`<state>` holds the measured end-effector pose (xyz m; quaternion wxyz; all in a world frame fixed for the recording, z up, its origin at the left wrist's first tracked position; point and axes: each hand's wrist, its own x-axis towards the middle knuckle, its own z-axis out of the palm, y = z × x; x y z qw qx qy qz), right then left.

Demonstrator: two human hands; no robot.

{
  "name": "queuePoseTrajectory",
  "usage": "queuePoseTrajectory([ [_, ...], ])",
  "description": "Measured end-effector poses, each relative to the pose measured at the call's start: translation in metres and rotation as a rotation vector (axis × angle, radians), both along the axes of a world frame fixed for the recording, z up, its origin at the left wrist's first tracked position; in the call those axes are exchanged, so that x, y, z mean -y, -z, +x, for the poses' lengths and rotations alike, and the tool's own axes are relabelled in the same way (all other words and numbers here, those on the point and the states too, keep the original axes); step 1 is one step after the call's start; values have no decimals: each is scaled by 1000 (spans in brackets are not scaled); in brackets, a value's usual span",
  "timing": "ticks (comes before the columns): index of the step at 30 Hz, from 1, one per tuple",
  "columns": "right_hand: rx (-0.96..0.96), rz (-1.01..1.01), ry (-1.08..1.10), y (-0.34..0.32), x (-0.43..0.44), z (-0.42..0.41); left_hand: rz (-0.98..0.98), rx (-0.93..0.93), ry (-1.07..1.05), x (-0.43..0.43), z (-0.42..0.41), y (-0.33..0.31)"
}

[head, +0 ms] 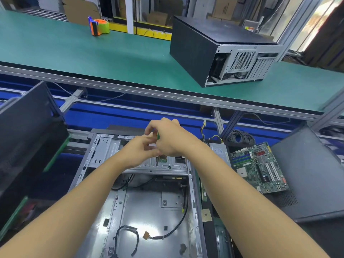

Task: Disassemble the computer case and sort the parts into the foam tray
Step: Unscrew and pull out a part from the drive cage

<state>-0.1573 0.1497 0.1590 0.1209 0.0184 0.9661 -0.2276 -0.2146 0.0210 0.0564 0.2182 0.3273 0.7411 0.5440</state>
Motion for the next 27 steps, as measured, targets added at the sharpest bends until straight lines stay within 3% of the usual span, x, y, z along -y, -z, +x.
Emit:
queuePoseTrajectory([
  [4, 13, 11, -9, 1, 0, 1, -37, 8, -40, 2, -3, 4],
  [10, -132, 248, 189, 10, 4, -1, -112, -54, -169, -9, -5, 10],
  [13, -181, 165, 122, 9, 2, -2, -96, -68, -133, -10, -5, 7],
  [17, -92, -17, -8, 0, -1, -2, -23, 57, -8, 5, -12, 2],
  [23, -73, -31, -96, 2, -4, 0, -100, 2, -92, 1, -11, 9],
  [27, -227, 392, 47, 11, -3, -3, -160, -34, -184, -6, -13, 13],
])
